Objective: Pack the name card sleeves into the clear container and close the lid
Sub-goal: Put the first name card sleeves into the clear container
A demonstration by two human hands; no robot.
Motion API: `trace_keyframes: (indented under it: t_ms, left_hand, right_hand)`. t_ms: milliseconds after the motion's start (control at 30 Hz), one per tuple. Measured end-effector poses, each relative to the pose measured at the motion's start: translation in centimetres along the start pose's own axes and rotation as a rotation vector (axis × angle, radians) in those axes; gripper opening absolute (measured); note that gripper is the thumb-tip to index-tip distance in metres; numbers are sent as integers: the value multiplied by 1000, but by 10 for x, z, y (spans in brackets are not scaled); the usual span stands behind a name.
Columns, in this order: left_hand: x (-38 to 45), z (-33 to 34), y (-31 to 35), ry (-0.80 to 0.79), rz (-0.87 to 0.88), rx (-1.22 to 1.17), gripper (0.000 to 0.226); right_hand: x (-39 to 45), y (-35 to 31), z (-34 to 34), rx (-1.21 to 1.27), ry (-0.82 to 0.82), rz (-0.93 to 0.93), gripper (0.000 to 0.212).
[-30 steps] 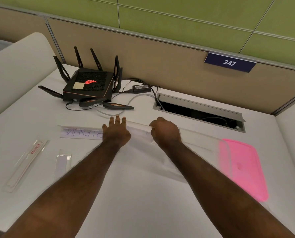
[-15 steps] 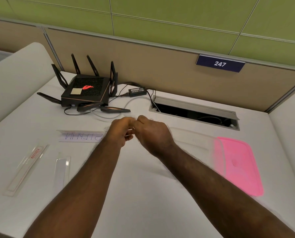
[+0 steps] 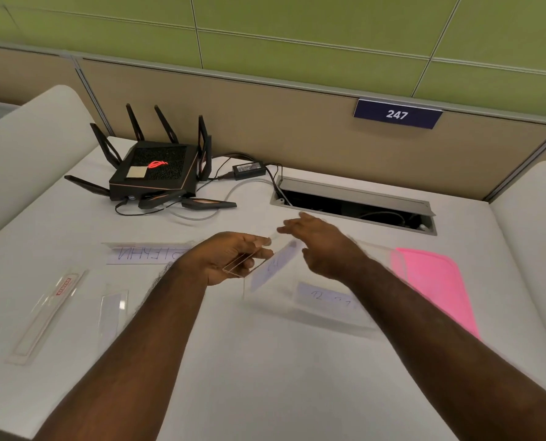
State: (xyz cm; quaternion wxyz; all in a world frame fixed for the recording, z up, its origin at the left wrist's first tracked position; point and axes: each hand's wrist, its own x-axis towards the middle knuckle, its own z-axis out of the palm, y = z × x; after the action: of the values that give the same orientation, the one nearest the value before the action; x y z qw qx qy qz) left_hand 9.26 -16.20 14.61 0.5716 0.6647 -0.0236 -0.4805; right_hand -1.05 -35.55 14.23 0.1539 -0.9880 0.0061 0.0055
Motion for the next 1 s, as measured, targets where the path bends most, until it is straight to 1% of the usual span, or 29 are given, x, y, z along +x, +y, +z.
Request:
trace_keyframes:
  t_ms: [67,233,300,367,400,500,567,633,700,800,867,1000]
  left_hand:
    - [0,4,2,-47,-7,76,21]
    - [8,9,5,-164,-28,213,27]
    - [14,10,6,-193,-17,350,28]
    - [20,13,9,-177,17,587,32]
    - [22,15,11,-166,41,683,36]
    - [28,26,14,-180,121,797,54]
    - [35,35,13,-194,212,943,65]
    - [46,43,8,-171,326,1073,66]
    - [56,51,4,-125,411,1111,59]
    - [68,62,2,-62,480,1151,47]
    - [76,68,1,4,536,1226,46]
    - [86,85,-3,166,676,1514,48]
  right_hand:
    - [-4,17,-2,-31,-17,17,65]
    - [-22,45,-9,6,-26,52,62]
    - [-31,52,-9,20,-41,72,60]
    - [-40,62,-9,54,-59,122,57]
    - [-44,68,-9,84,-61,153,55]
    - [-58,83,-14,168,-37,234,52]
    - [-67,93,-18,202,-16,279,49]
    - [-75,102,-22,209,2,322,48]
    - [-82,111,-24,189,16,354,47]
    - [-91,123,-24,184,31,417,44]
    - [-96,128,-21,167,50,471,43]
    - [-99,134,-9,-54,101,493,51]
